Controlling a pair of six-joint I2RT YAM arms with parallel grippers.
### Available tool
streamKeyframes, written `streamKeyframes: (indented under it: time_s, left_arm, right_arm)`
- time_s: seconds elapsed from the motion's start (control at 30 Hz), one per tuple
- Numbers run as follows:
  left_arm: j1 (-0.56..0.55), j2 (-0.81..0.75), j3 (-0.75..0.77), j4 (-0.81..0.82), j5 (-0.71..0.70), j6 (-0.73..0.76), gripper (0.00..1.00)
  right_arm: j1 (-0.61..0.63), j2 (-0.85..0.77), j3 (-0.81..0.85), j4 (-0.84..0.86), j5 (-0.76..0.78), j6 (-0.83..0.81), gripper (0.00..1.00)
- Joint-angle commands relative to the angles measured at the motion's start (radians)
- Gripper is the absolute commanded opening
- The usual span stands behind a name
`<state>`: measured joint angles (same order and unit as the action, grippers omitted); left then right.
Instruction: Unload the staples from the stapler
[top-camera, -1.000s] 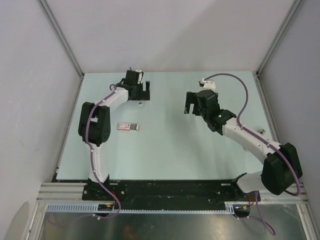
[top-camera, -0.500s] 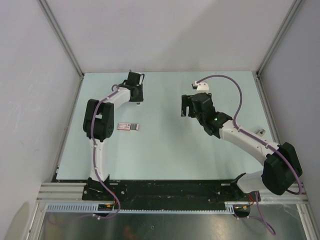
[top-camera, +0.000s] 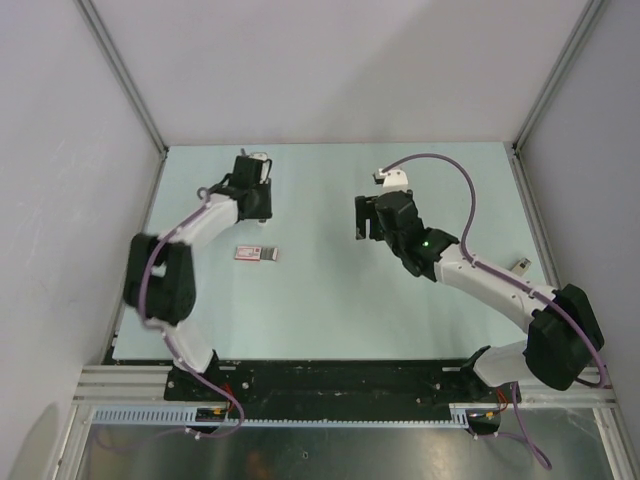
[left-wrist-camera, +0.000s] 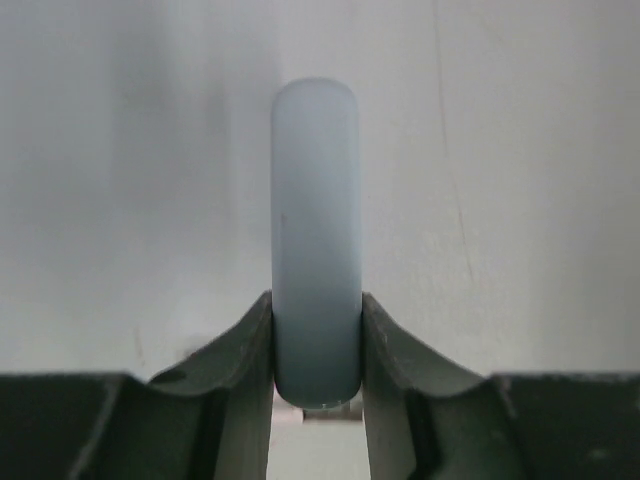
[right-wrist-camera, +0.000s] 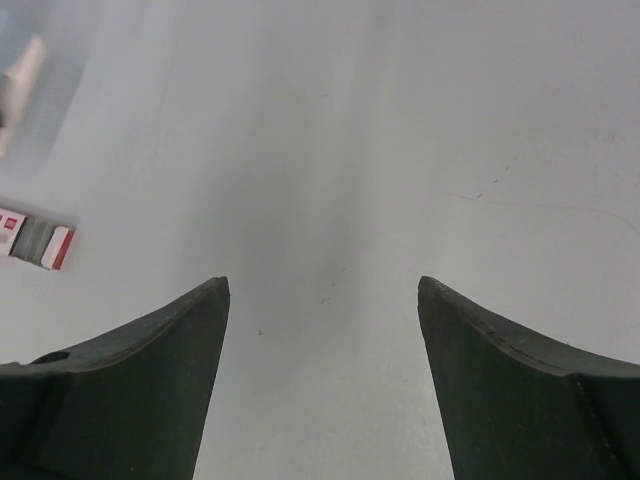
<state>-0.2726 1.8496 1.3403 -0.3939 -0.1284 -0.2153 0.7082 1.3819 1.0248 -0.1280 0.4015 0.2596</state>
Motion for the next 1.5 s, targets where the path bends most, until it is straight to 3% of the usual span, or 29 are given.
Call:
streamKeyframes:
  time_s: [0.0, 0.23, 0.4, 0.53, 0.77, 1.03, 1.1, 1.27, 1.33, 1.47]
  left_arm:
    - [-0.026, -0.358, -0.14, -0.007, 0.035, 0.061, 0.13]
    - [-0.122, -0.692, -0.471, -0.069, 0.086, 0.121, 0.19]
    - [-0.137, -0.772, -0.573, -0.053, 0.149, 0.071, 0.21]
    - [-0.17, -0.72, -0.59, -0.047, 0.213, 0.051, 0.21]
    - [-0.283, -0.553, -0.539, -0.035, 0.198, 0.102, 0.17]
    - [-0.308, -0.355, -0.47, -0.02, 0.201, 0.127, 0.15]
    - [-0.309, -0.337, -0.466, -0.013, 0.216, 0.122, 0.26]
    - [-0.316, -0.355, -0.476, 0.006, 0.245, 0.094, 0.87]
    - [-0.318, -0.381, -0.481, 0.006, 0.265, 0.088, 0.96]
    - [-0.307, -0.489, -0.468, -0.007, 0.302, 0.085, 0.99]
  right_arm:
    - [0.04, 0.004, -0.005, 0.024, 0.047, 0.001, 0.8]
    - [0.118, 0.006, -0.005, -0.005, 0.095, 0.046, 0.8]
    - [0.158, 0.003, -0.005, -0.055, 0.131, 0.088, 0.8]
    - [0.18, -0.006, -0.005, -0.093, 0.165, 0.117, 0.8]
    - [0.19, 0.009, -0.006, -0.112, 0.179, 0.126, 0.8]
    - [0.186, 0.034, -0.004, -0.106, 0.173, 0.138, 0.81]
    - [0.181, 0.037, -0.003, -0.114, 0.161, 0.158, 0.82]
    - [0.173, 0.051, -0.003, -0.144, 0.139, 0.216, 0.87]
    - [0.172, 0.058, 0.001, -0.161, 0.127, 0.246, 0.89]
    - [0.183, 0.101, 0.036, -0.215, 0.105, 0.329, 0.93]
